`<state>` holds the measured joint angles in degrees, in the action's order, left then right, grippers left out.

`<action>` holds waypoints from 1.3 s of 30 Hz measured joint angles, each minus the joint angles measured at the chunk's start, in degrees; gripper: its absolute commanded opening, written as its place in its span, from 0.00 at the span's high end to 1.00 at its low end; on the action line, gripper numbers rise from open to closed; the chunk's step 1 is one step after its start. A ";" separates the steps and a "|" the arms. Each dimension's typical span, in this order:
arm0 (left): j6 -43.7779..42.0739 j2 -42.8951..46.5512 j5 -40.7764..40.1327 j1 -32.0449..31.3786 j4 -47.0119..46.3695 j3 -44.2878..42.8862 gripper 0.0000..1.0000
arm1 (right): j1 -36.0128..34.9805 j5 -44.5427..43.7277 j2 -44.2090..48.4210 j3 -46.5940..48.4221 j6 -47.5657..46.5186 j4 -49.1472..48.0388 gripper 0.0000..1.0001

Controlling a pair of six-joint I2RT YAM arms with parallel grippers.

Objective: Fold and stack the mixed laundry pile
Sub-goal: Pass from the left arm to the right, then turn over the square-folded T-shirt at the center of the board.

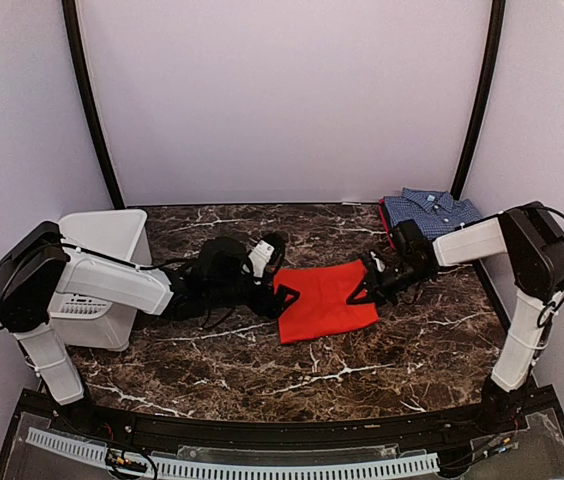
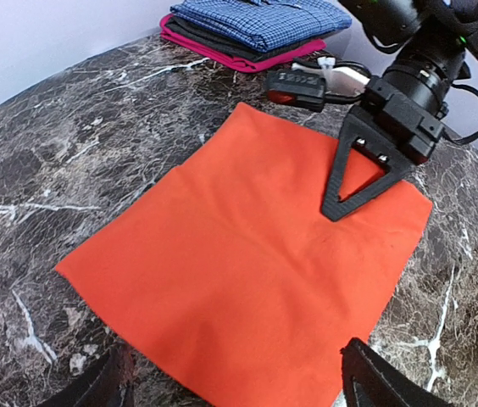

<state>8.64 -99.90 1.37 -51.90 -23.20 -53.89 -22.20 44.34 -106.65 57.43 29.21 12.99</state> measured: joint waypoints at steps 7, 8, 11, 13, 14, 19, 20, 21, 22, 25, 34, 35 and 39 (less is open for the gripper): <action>3.23 0.17 0.13 1.38 -0.72 1.49 0.15 | 2.54 -4.22 4.33 0.22 -5.70 9.33 1.00; 3.48 0.17 0.09 1.57 -0.76 1.49 0.15 | 3.04 -5.29 5.07 0.39 -6.51 11.08 1.00; 3.87 0.17 -0.07 1.92 -0.39 1.49 0.15 | 4.09 -9.62 7.85 1.92 -9.01 17.35 1.00; 3.87 0.17 -0.24 2.23 -0.02 1.42 0.14 | 4.46 -13.33 10.51 4.42 -10.69 22.45 1.00; 3.87 0.17 -0.42 2.36 0.22 1.36 0.14 | 4.55 -15.37 11.96 6.14 -11.52 24.98 1.00; 4.20 0.13 -1.73 3.98 3.43 -0.35 0.14 | 4.70 -26.03 17.33 16.35 -15.15 36.39 1.00; 4.55 0.13 -1.84 4.63 3.78 -0.57 0.14 | 4.72 -28.41 17.77 18.43 -15.67 38.64 1.00; 4.83 0.13 -1.88 5.29 4.20 -0.68 0.14 | 4.76 -31.50 18.21 20.94 -16.52 41.42 1.00; 5.31 0.13 -1.95 6.21 4.85 -0.74 0.14 | 4.76 -34.88 18.51 23.26 -17.11 44.00 1.00; 6.60 0.28 -2.08 8.63 7.08 -0.74 0.14 | 4.76 -44.81 18.62 29.14 -18.56 51.04 1.00; 9.22 4.28 -3.41 10.64 12.90 -0.37 0.14 | -6.62 -63.78 2.56 39.36 -20.44 62.03 1.00; 9.66 4.98 -3.80 10.71 13.84 -0.13 0.14 | -9.77 -64.59 -2.47 41.11 -20.44 62.51 1.00; 11.65 8.52 -4.31 12.68 17.14 1.62 0.13 | -22.27 -65.51 -21.84 50.84 -20.35 63.87 1.00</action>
<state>20.29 -91.37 -2.94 -39.22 -6.07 -52.27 -44.47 -21.17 -128.49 108.27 8.86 76.86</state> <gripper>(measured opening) 0.864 0.036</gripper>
